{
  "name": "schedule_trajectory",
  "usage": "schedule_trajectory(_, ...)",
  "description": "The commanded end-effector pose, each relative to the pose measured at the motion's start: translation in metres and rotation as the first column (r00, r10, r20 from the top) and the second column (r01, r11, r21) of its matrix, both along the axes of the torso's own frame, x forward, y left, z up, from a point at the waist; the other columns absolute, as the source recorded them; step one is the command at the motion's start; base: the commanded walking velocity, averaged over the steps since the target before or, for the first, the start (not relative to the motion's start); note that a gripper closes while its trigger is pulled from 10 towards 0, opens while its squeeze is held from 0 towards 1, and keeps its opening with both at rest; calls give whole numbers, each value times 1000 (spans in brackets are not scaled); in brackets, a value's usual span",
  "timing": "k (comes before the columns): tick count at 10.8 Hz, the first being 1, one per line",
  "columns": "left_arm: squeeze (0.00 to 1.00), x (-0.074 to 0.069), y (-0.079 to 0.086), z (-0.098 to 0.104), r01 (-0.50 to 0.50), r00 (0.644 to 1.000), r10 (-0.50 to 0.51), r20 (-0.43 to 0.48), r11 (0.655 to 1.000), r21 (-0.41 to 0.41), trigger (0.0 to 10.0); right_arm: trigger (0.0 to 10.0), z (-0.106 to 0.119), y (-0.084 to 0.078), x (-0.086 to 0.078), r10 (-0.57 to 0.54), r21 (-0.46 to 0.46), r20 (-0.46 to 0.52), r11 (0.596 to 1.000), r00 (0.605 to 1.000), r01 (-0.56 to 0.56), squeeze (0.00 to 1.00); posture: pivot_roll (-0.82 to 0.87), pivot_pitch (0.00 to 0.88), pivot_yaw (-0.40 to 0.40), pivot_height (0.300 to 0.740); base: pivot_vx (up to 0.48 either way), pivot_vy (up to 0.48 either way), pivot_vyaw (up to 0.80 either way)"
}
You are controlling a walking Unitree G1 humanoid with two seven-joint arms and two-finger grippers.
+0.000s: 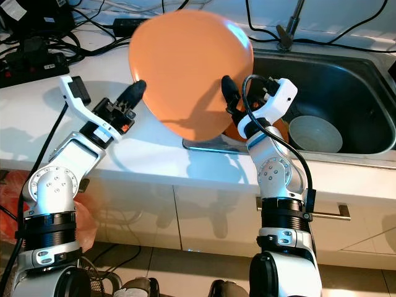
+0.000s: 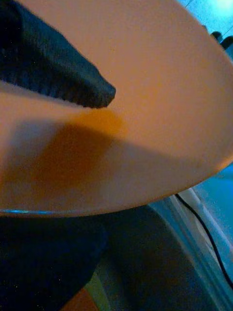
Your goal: Kitchen organization
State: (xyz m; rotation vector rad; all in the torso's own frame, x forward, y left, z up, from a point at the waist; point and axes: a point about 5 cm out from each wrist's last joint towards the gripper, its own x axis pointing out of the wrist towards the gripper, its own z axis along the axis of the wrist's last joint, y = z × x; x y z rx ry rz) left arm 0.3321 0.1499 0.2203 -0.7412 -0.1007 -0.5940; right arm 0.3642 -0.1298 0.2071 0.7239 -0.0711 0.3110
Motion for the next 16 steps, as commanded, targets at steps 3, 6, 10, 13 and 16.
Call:
schedule_trajectory(3,0,1,2,2,5,1000,-4,25,1000,-30,10000,0,7,-4,-2,4,60,24,998,1000,-6,0,57,121,-14,740,0,0,0)
schedule_trajectory(6,0,4,4,0,-13,1000,13,7,999,-39,10000,0,8,-7,-3,8,130,25,991,1000,-11,0,56,117,-11,740,0,0,0)
schedule_trajectory(10,0,3,1,3,11,1000,-10,19,998,-65,10000,10000,7,-4,-3,33,136,19,990,999,-35,0,56,111,-13,740,0,0,0)
schedule_trajectory(13,0,1,-1,-4,87,996,-86,18,991,-102,10000,10000,7,-2,-3,61,146,30,987,998,-65,0,61,114,-17,740,0,0,0)
schedule_trajectory(16,0,-1,-1,-4,136,991,-132,38,977,-165,10000,10000,7,-1,-5,77,157,39,984,996,-82,0,61,118,-16,740,0,0,0)
